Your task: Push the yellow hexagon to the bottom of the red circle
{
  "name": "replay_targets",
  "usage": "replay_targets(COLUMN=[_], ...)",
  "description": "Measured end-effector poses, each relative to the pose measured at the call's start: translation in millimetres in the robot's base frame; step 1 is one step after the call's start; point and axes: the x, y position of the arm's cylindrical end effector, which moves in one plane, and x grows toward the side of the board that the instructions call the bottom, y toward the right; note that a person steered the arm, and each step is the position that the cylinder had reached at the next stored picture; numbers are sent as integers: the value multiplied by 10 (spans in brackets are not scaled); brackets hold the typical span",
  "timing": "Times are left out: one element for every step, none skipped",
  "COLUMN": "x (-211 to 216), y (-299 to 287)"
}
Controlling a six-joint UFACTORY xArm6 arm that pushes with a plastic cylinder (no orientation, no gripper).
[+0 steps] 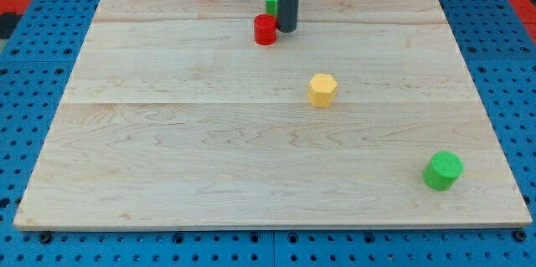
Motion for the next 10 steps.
replay_targets(x=[53,689,1317,1922,2008,1477,1085,1290,1132,1010], y=[766,1380,1459,981,421,348,469,733,1051,949])
